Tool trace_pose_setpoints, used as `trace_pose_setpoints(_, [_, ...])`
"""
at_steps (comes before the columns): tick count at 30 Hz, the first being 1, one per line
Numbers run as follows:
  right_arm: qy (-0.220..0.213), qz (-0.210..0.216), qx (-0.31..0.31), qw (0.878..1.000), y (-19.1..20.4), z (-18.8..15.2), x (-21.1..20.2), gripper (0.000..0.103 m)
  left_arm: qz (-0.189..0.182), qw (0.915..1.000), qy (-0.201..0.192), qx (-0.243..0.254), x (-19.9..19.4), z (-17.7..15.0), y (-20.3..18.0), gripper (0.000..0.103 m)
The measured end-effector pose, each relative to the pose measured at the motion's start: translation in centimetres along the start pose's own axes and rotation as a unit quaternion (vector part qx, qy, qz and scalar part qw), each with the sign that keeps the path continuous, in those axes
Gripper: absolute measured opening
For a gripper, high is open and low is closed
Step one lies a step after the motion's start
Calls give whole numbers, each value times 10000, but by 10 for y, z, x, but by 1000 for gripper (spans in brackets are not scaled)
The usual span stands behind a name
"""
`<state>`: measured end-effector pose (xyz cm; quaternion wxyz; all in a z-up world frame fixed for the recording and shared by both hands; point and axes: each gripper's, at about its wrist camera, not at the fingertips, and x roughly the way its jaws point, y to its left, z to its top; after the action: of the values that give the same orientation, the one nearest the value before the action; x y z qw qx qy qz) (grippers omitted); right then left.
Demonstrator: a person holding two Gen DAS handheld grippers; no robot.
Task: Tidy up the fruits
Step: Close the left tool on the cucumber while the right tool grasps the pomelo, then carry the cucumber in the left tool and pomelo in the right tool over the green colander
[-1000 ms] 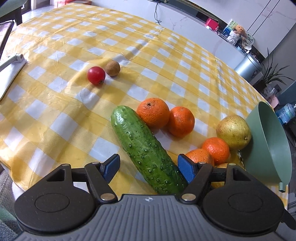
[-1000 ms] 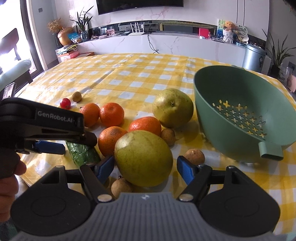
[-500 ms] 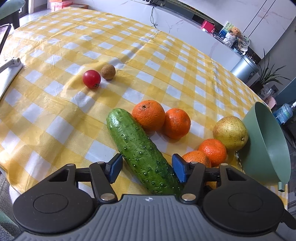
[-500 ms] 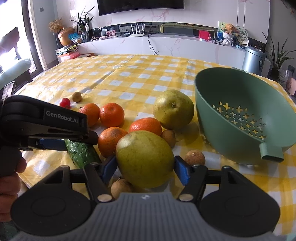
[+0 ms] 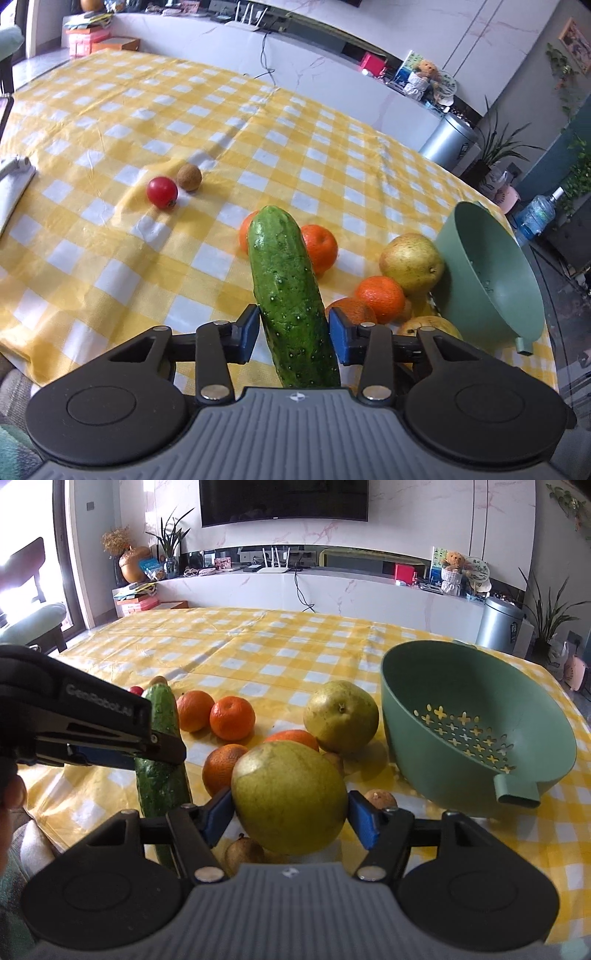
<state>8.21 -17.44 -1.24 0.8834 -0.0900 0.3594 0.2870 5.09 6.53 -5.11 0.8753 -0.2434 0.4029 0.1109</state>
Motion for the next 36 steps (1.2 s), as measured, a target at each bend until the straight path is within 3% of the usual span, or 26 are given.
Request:
trace_pose_setpoints(16, [-723,-20,500,9961,-13,-1,-35,64,-449,9919,-911,756,-52,7,-30,39])
trace_pose_setpoints(25, [-1131,-259,396,9925,-34,22,-67,64,-955,9832,-1010,1186,-67,28,-73,39])
trace_pose_setpoints(36, [-1035,-760,-172,9916,-87,66,-63,64,-1390,9717,-954,1652,-31,54,-142,39])
